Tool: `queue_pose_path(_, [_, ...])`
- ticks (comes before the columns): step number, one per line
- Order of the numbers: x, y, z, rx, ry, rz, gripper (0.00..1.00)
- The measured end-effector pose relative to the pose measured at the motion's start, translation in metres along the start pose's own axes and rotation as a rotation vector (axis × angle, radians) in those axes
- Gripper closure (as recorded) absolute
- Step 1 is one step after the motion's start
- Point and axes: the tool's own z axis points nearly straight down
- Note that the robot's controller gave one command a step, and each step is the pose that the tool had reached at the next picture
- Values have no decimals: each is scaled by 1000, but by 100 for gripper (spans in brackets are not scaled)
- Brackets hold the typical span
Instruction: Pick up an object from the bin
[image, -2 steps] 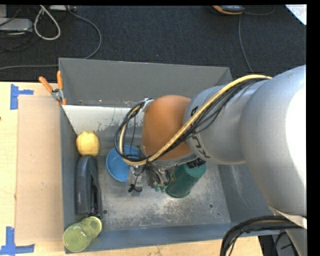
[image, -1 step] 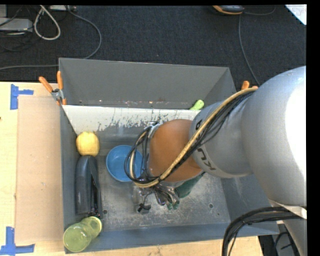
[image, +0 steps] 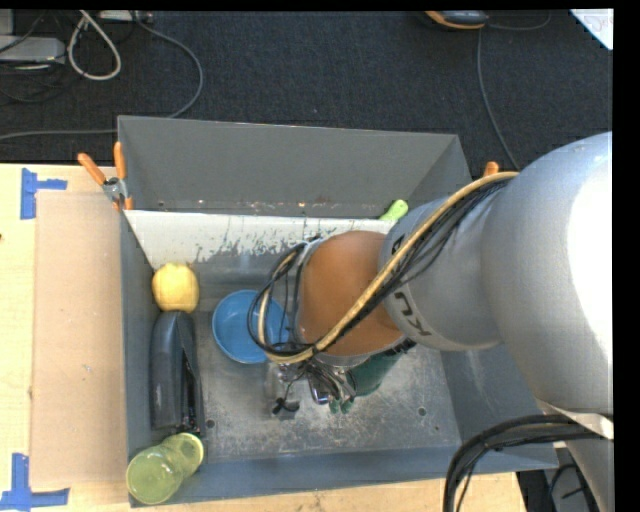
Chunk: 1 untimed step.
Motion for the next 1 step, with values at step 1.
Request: queue_pose_path(1, [-30, 30, -34, 1, 1, -594, 0])
